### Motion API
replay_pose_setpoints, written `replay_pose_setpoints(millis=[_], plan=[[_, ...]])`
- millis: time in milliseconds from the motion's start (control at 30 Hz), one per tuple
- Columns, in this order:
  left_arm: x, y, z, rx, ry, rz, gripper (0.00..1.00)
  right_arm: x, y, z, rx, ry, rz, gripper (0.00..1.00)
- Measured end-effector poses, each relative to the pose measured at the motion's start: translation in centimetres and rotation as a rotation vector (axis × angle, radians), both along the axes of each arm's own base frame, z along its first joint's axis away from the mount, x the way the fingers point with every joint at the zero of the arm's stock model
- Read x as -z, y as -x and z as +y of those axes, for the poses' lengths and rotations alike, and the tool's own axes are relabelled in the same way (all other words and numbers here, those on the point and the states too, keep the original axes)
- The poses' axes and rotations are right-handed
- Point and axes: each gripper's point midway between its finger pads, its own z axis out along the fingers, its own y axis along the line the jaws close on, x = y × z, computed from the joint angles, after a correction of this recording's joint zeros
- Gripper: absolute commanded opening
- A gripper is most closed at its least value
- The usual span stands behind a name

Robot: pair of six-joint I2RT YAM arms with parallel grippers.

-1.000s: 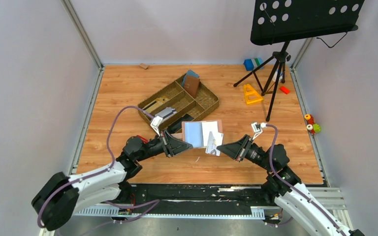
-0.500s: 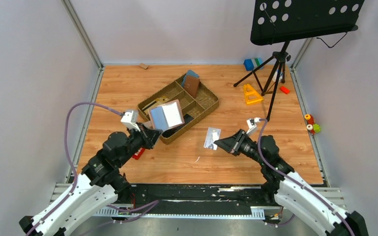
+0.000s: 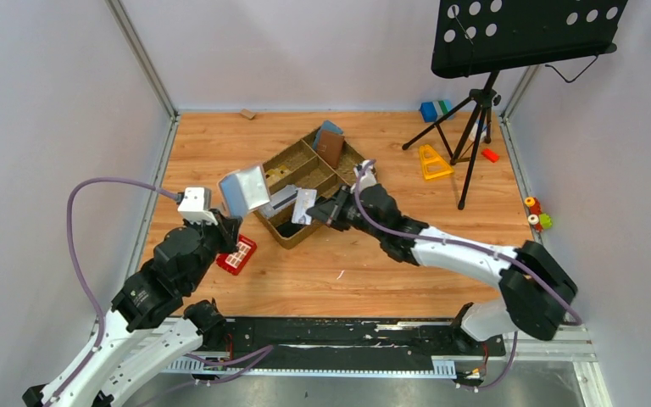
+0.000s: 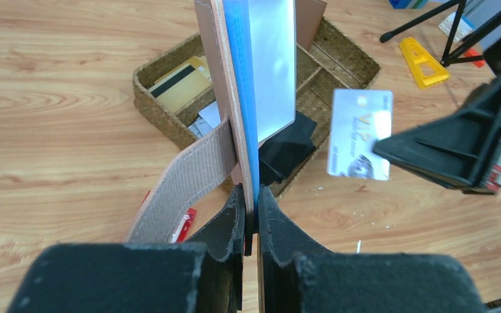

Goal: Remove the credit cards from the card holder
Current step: Remove the credit card from the card holder, then place the credit card in the storage box.

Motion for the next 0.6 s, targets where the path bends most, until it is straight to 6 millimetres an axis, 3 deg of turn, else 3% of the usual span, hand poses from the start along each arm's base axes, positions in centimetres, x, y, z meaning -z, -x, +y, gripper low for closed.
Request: replay_pose_setpoints(millis=[100,233,400,600], plan=[[-0.3,0.3,0.5,-0.008,-0.003,-0.006,0.0,0.0,-2.2,2.3,0.079,0.02,0.023,0.0],[-0.8,0.6,1.1,-0.014,-0.022,-0.015,0.0,1.8,-5.2,4.9,0.176,0.05,0.069,0.0],[-1.1,0.8,1.6,-0.014,-0.058,-0.021,0.0,5.0,-7.5,6.3,0.275,0.11,0.104,0.0],[-1.2,1.1,2.1,-0.014,-0.079,-0.034,0.0,6.2,-9.3,8.0,0.33,0.113,0.109,0.0]])
